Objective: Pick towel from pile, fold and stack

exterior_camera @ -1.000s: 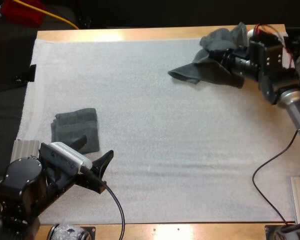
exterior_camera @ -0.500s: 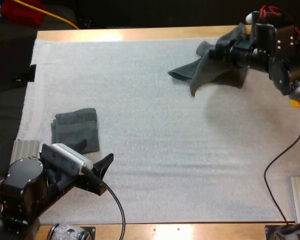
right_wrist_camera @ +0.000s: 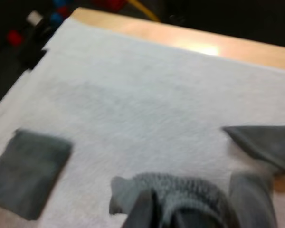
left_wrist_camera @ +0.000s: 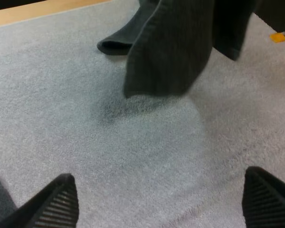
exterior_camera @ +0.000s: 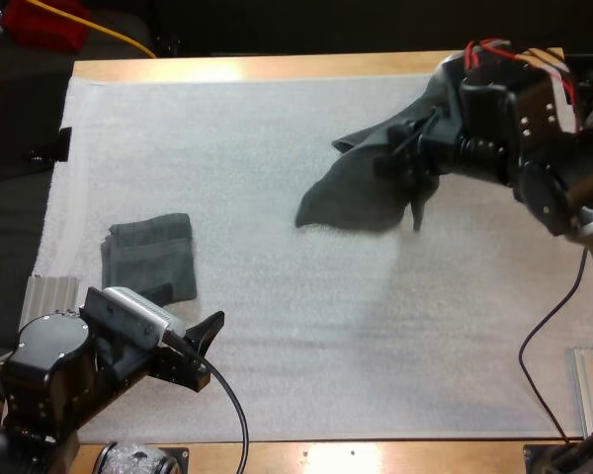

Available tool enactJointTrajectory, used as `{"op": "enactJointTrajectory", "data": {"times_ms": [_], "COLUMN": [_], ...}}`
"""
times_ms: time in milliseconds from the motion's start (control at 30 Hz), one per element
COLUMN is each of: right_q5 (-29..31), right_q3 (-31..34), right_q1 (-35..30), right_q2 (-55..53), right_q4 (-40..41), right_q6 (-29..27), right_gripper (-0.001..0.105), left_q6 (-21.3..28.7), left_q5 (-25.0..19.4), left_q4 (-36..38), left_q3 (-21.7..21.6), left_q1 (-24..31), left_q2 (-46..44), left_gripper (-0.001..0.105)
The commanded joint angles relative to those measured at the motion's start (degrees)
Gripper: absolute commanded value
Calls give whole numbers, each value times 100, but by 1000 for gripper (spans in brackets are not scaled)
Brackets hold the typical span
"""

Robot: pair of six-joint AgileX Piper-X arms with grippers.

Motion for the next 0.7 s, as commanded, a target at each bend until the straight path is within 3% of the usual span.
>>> {"op": "enactJointTrajectory", "data": {"times_ms": [0,433,667], "right_q5": [4,487,602], "right_q3": [-60,-60,149], "right_q1": [173,1419,1783], "right_q2": [-53,-25,128], "right_q4": [58,-152,355], "right_q6": [-114,-114,-114], "right_gripper": [2,2,2], "left_q6": [-29,-29,-29], "left_q5": [29,29,29], "left_q4": [5,17,17], "left_q3": [-34,-34,-34], "left_q1": [7,7,7], "left_q2": [-16,-16,-16], "left_gripper": [69,69,69]}}
